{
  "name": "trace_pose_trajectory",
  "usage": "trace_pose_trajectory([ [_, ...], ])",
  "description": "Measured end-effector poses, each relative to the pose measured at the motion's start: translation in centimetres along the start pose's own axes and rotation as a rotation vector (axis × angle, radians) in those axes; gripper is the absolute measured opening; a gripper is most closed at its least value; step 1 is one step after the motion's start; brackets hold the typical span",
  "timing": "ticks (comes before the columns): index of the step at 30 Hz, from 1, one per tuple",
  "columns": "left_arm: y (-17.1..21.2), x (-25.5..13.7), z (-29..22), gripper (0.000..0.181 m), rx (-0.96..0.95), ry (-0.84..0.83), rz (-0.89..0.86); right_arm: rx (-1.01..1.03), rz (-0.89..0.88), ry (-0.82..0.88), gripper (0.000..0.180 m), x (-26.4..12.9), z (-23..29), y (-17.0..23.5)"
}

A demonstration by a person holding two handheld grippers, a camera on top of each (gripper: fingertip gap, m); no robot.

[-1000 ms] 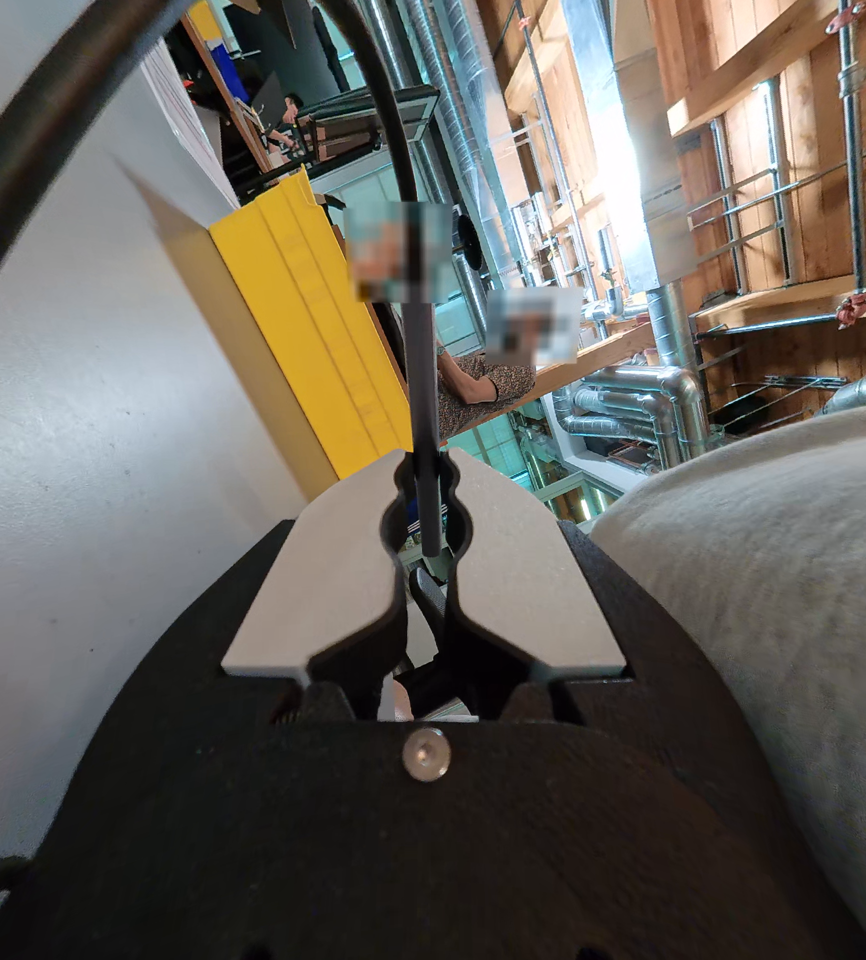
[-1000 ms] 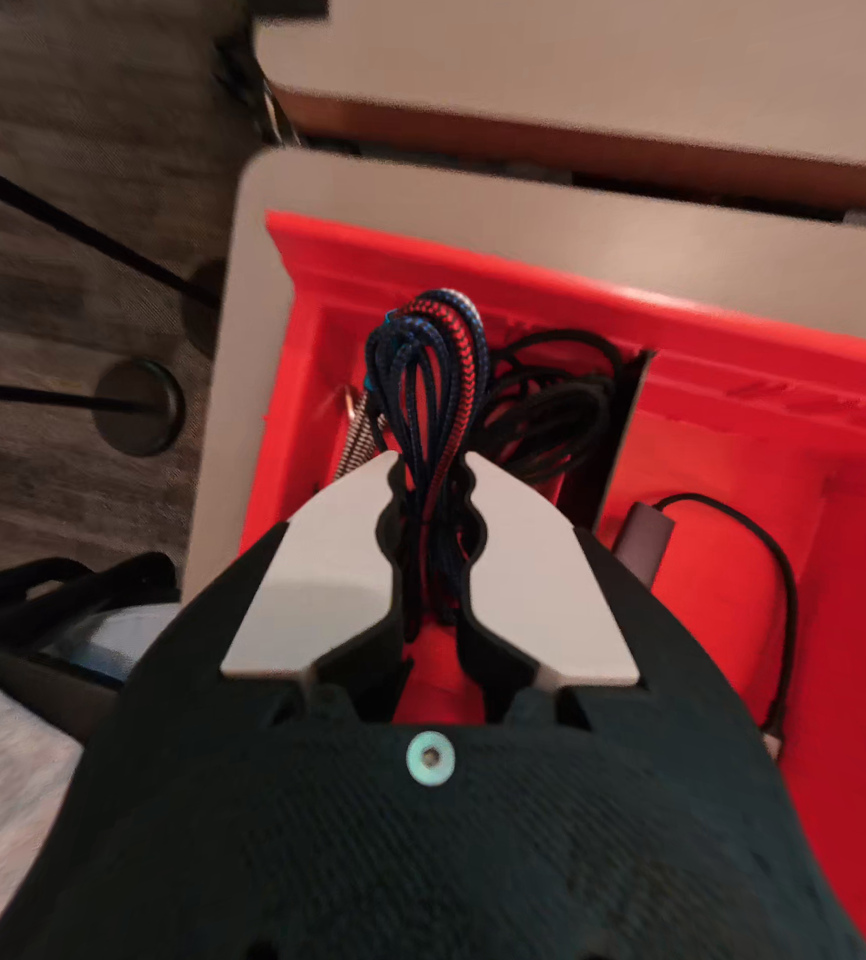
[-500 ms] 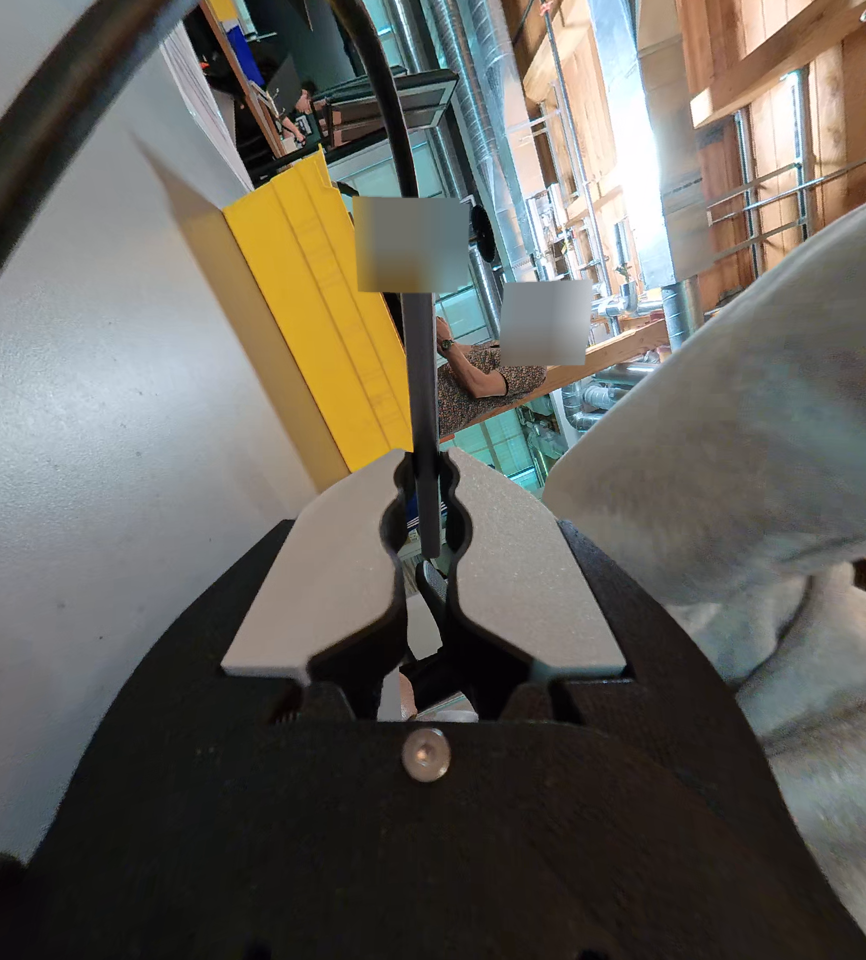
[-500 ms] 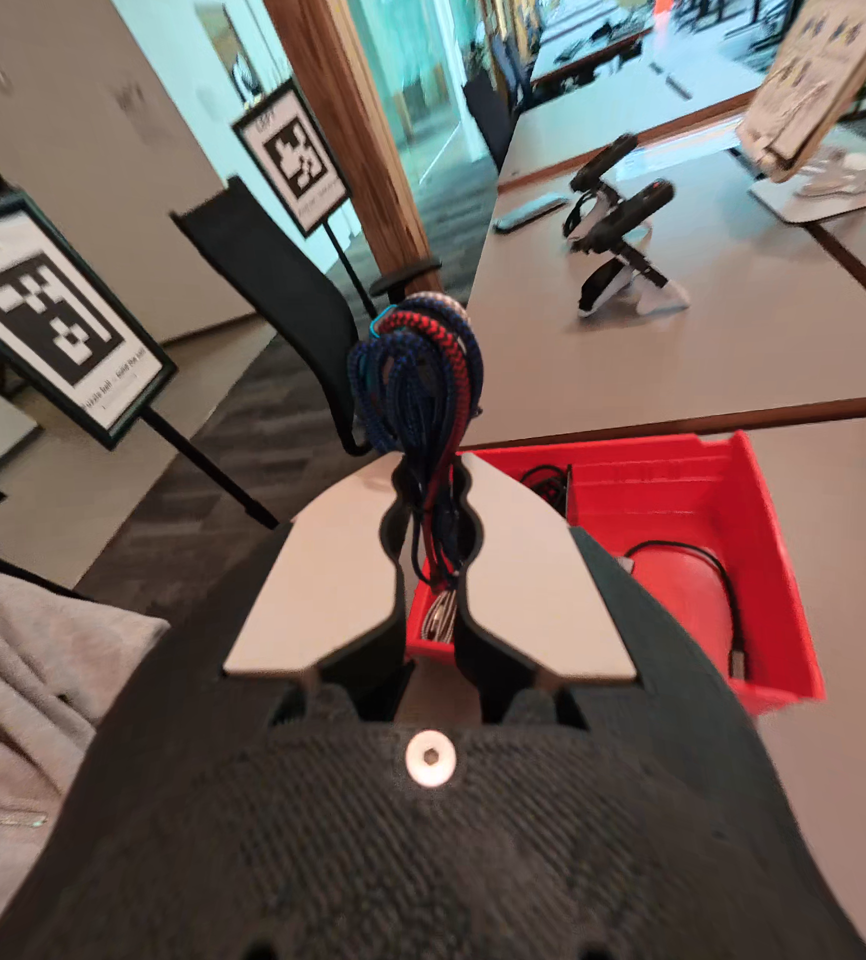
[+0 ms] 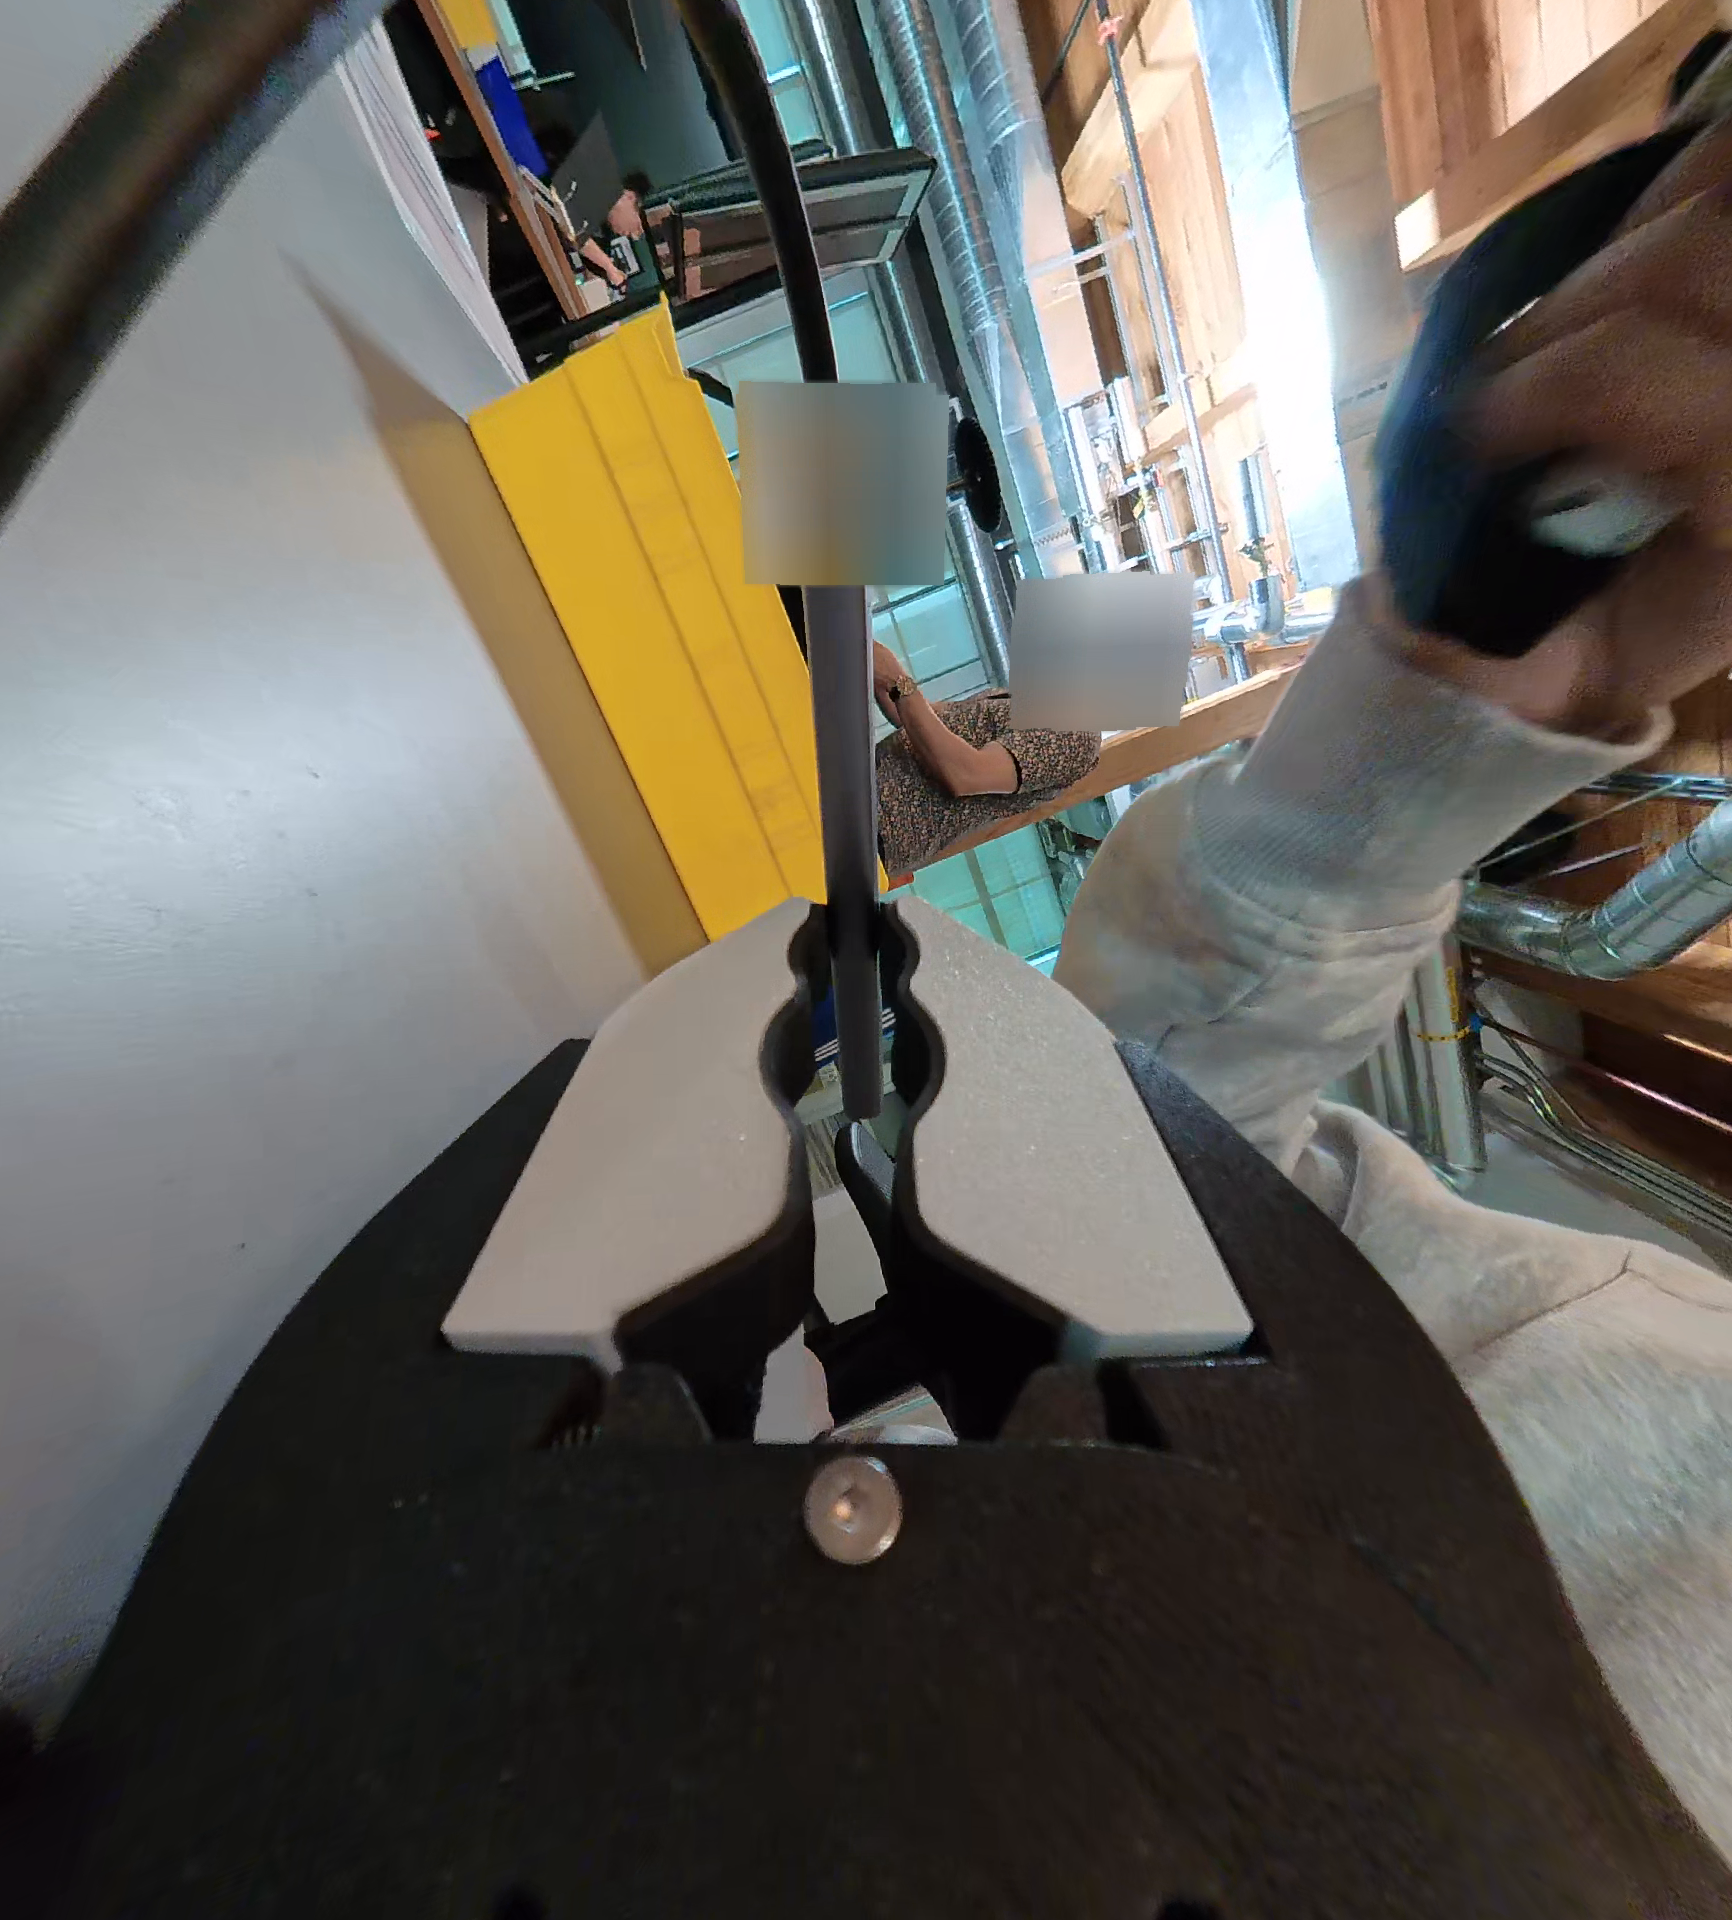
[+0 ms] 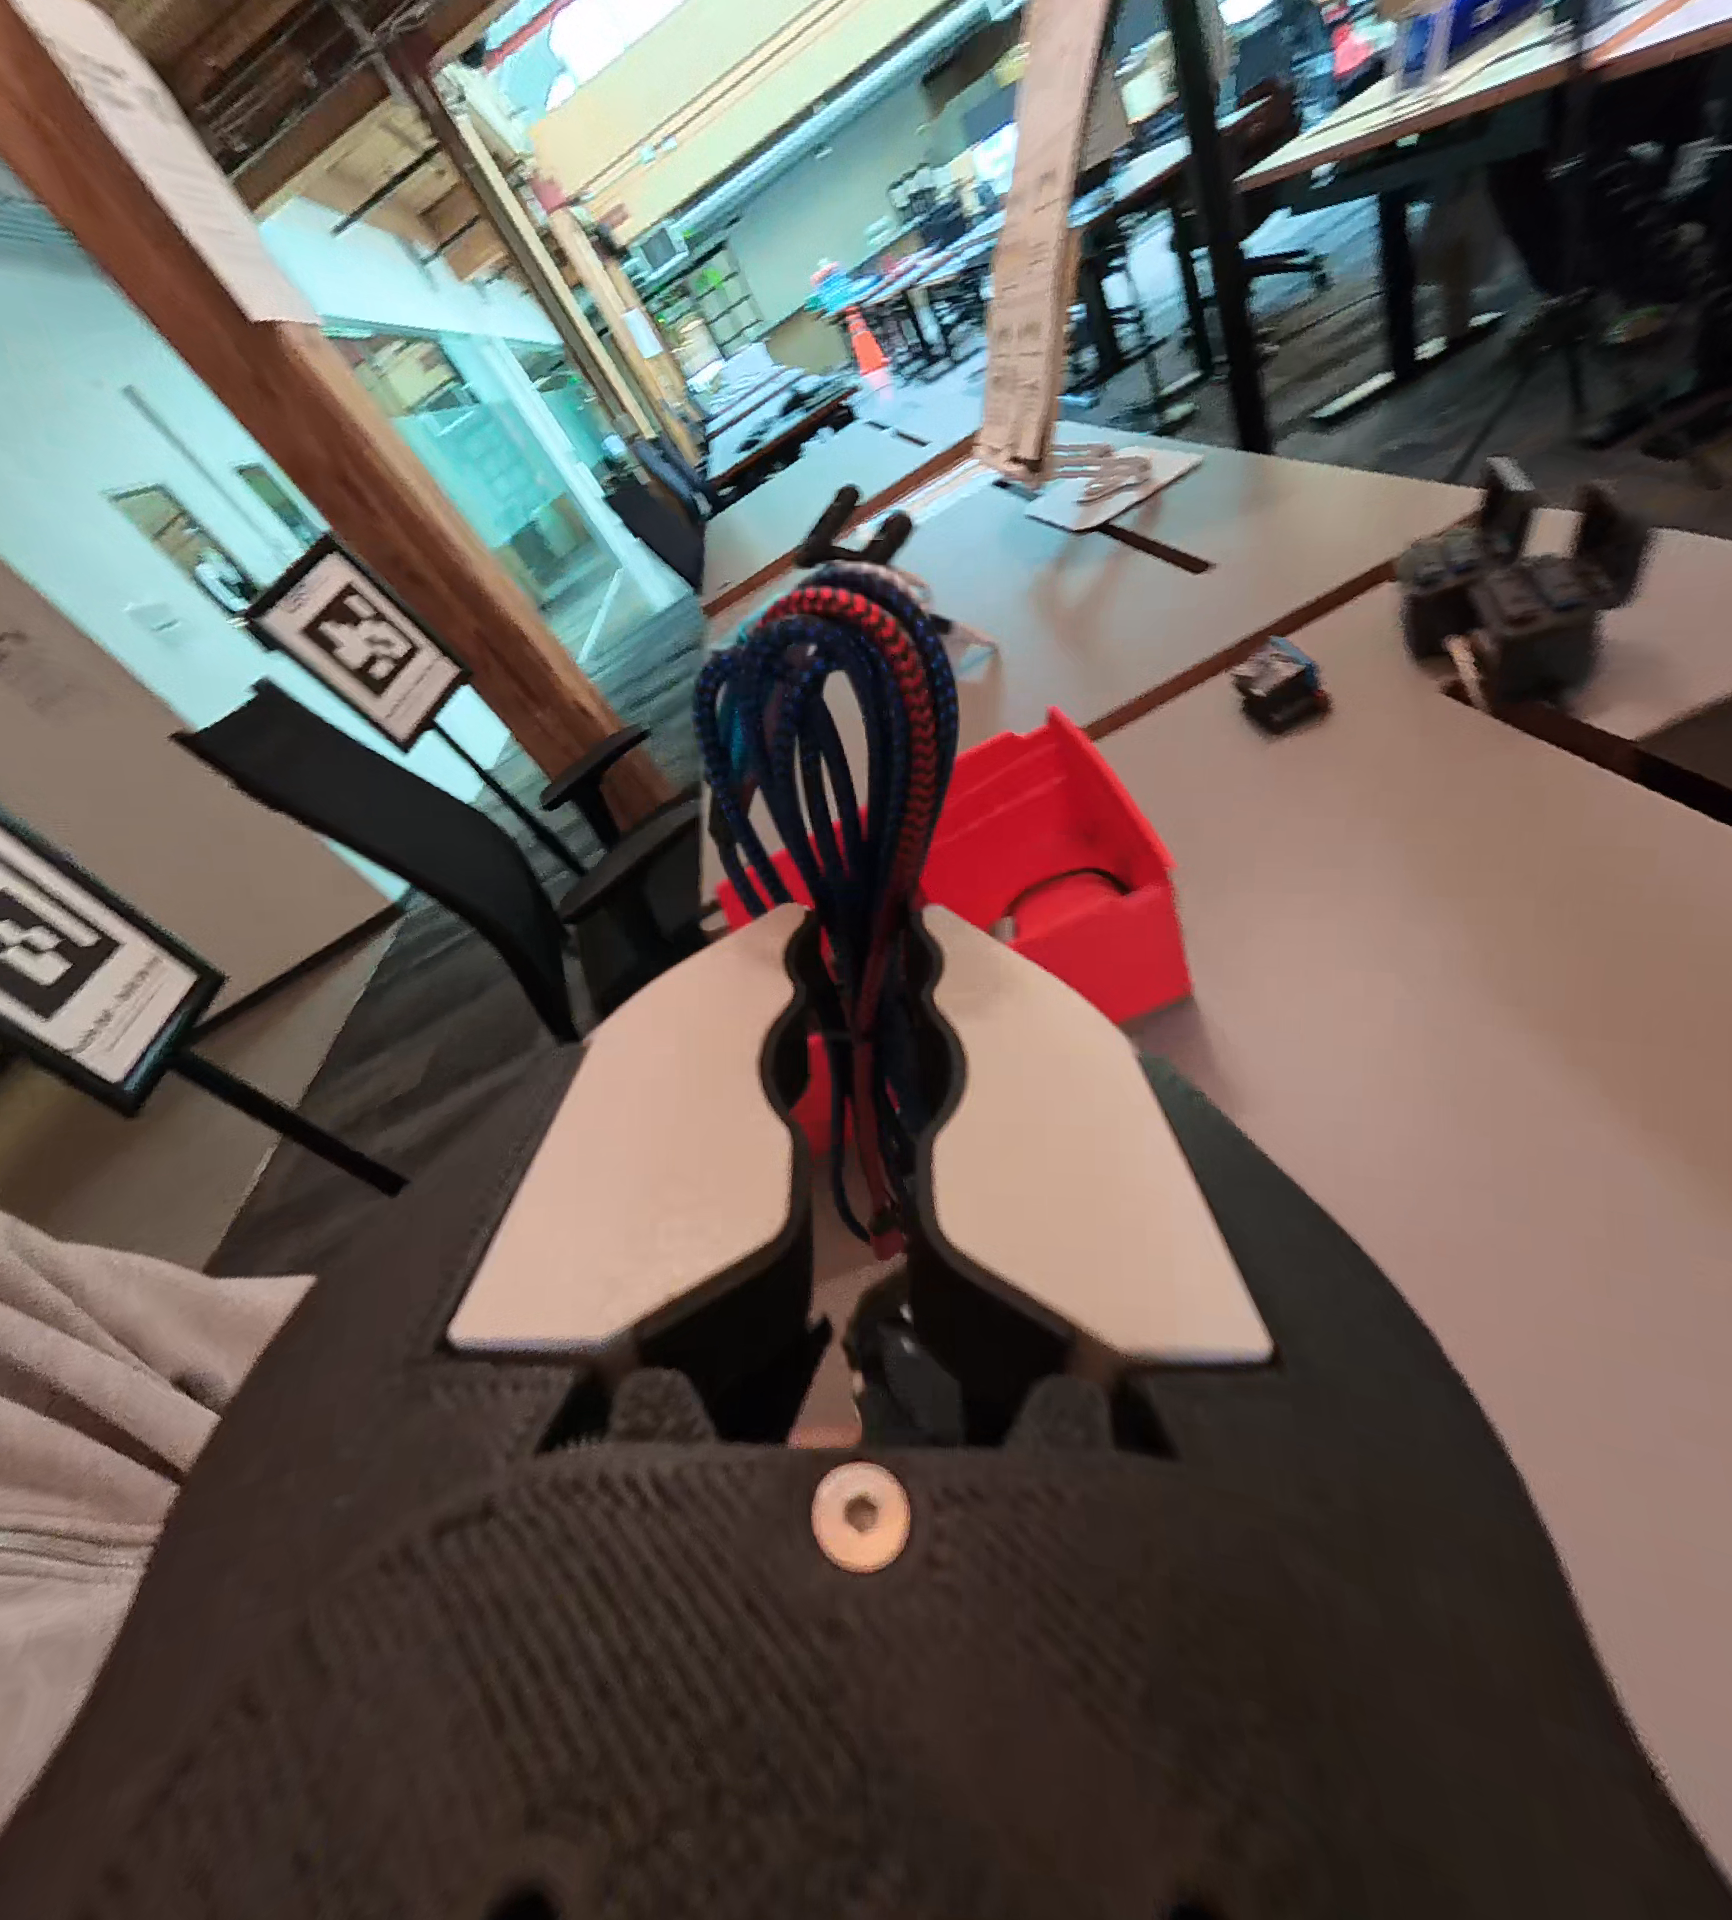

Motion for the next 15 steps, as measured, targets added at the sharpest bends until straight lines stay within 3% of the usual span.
trace_pose_trajectory([
  [4, -0.4, -0.5, 0.0, 0.01, -0.005, -0.003, -0.022, -0.024, 0.059, 0.19, 0.015, -5.6, -1.9, 2.2],
  [7, -0.7, -0.8, 0.0, 0.01, -0.006, -0.008, -0.036, -0.077, 0.204, 0.291, 0.015, -9.4, -2.9, 4.6],
  [11, -1.0, -1.2, 0.0, 0.01, -0.014, -0.008, -0.044, -0.251, 0.482, 0.286, 0.015, -12.3, -2.8, 8.5],
  [15, -1.2, -1.6, 0.0, 0.01, -0.02, -0.004, -0.056, -0.486, 0.823, 0.227, 0.015, -12.6, -1.3, 14.3],
])
Point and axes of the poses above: each gripper's, where its closed fingertips meet, x out along the fingers, y out of its underside, z = x × y across the jaws, the point moved 4 cm from there along -x, back along the fingers, and after that the axes turned 10 degrees about -x, right-handed, at the moved point
